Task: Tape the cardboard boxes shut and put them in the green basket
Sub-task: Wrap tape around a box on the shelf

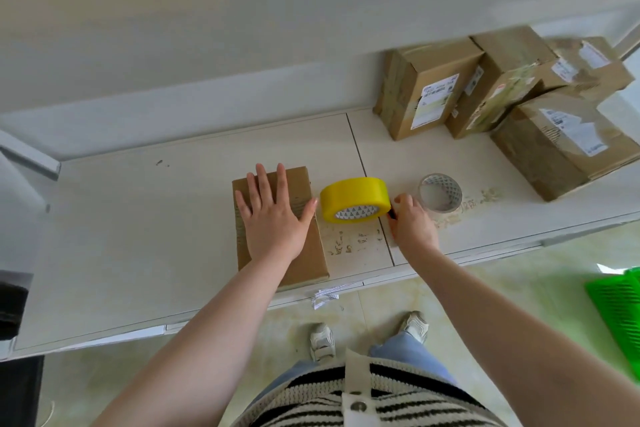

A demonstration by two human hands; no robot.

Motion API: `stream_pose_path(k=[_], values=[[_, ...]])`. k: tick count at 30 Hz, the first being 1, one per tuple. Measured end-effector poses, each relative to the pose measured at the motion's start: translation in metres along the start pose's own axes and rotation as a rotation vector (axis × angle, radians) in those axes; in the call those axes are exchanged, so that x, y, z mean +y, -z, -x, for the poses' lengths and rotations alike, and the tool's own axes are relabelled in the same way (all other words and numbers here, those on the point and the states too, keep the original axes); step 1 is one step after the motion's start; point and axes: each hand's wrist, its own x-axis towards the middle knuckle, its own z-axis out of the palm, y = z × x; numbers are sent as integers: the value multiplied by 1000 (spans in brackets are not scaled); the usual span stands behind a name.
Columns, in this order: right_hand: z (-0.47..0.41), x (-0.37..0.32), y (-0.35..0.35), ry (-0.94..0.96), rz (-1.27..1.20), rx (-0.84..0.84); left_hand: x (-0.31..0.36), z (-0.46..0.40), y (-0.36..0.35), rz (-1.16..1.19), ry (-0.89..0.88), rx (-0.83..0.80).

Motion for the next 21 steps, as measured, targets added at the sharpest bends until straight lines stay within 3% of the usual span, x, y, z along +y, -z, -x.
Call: stream_pose_path(k=[12, 19, 21], values=[[-5, -16, 9, -138, -1, -118, -2, 0, -1, -6, -4, 19], [-6, -70, 87, 16, -223, 240, -1, 1, -2, -3, -4, 35], [-2, -100, 95, 89, -386, 205, -1, 1, -2, -5, -3, 39]])
